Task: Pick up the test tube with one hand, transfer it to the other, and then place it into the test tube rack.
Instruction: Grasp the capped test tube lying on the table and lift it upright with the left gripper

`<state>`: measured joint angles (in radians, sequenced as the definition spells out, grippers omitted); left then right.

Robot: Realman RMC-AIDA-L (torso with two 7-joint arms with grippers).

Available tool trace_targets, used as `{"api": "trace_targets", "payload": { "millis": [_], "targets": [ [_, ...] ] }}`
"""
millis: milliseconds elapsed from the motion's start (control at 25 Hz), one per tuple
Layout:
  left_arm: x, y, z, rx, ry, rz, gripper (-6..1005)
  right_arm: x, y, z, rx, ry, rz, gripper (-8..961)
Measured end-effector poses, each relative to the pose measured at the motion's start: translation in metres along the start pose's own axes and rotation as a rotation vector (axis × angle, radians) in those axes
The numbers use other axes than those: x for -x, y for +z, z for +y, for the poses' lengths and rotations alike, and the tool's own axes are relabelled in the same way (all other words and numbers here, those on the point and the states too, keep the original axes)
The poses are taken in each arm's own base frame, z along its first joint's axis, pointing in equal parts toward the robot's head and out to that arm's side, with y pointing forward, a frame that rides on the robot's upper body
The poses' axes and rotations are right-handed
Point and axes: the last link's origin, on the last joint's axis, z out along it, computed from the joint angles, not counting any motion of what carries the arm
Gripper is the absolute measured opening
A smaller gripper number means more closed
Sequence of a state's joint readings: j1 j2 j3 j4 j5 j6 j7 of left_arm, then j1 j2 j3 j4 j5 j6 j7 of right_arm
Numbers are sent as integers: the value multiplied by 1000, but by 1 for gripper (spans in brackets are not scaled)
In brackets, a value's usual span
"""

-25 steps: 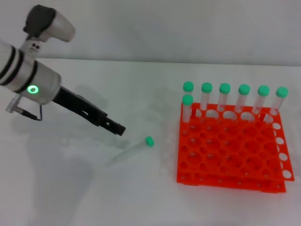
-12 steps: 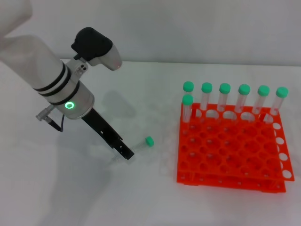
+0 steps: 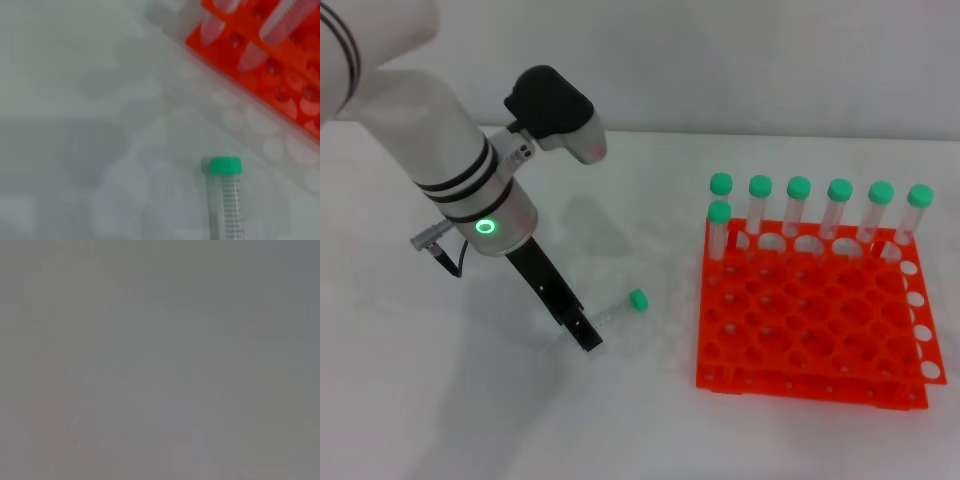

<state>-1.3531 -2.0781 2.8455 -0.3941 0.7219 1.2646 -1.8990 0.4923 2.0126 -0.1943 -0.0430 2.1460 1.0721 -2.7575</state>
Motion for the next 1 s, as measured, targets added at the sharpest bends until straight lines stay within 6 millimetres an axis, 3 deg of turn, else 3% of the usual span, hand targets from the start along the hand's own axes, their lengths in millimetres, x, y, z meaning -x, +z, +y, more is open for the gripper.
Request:
{"api": "trace_targets", "payload": {
  "millis": [640,1000],
  "targets": [
    [-9,14,13,-22,60,-108,827,3,2,-1,-3,-4,-9,869],
    [-6,16,16,-23,55,-153,386,2,0,-3,-7,-5,-6,870]
  ]
}}
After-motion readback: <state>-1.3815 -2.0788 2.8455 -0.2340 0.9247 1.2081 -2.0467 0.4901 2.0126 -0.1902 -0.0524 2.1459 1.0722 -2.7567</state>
